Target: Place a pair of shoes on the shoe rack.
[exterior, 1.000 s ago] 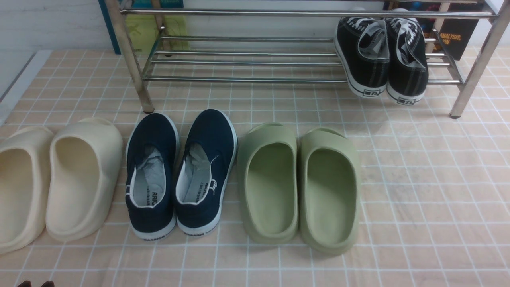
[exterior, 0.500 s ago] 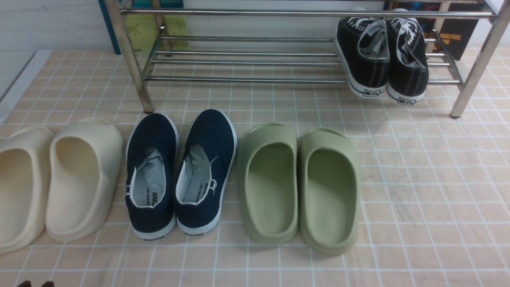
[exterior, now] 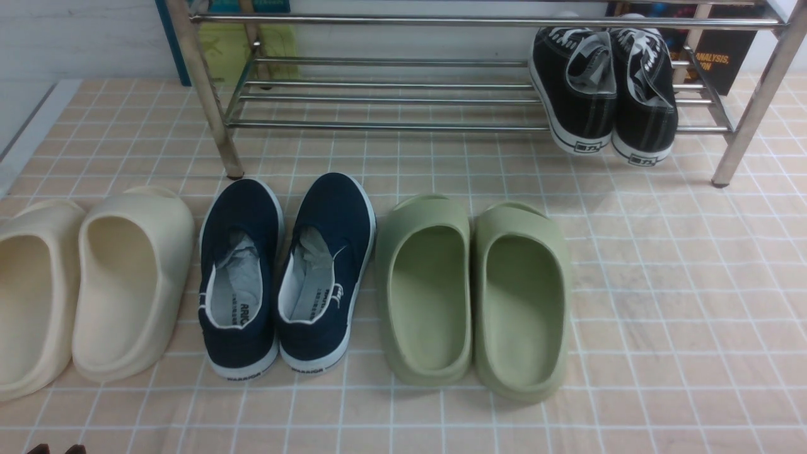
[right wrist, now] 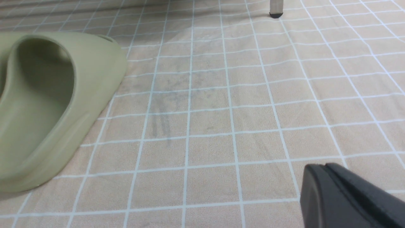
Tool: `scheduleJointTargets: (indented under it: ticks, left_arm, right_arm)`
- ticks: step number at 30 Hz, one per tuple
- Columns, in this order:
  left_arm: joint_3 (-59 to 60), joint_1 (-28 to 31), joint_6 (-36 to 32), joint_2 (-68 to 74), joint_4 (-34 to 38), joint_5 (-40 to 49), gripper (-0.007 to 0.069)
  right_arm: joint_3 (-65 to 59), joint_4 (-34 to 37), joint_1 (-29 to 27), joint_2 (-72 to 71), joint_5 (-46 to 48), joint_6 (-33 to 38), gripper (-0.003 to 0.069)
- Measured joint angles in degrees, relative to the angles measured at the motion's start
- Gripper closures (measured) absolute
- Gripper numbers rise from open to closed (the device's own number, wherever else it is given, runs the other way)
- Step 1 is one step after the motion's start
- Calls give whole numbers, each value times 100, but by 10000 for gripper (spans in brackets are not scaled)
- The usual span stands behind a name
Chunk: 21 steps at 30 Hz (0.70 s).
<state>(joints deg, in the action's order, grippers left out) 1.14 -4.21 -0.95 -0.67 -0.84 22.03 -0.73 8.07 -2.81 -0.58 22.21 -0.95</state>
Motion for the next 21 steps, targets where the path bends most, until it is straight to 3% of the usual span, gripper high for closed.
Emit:
scheduleJointTargets:
  ticks: [21]
  left_arm:
    - [0,0,0,0,0,0,385]
  right_arm:
    - [0,17,0,0,6,0,636]
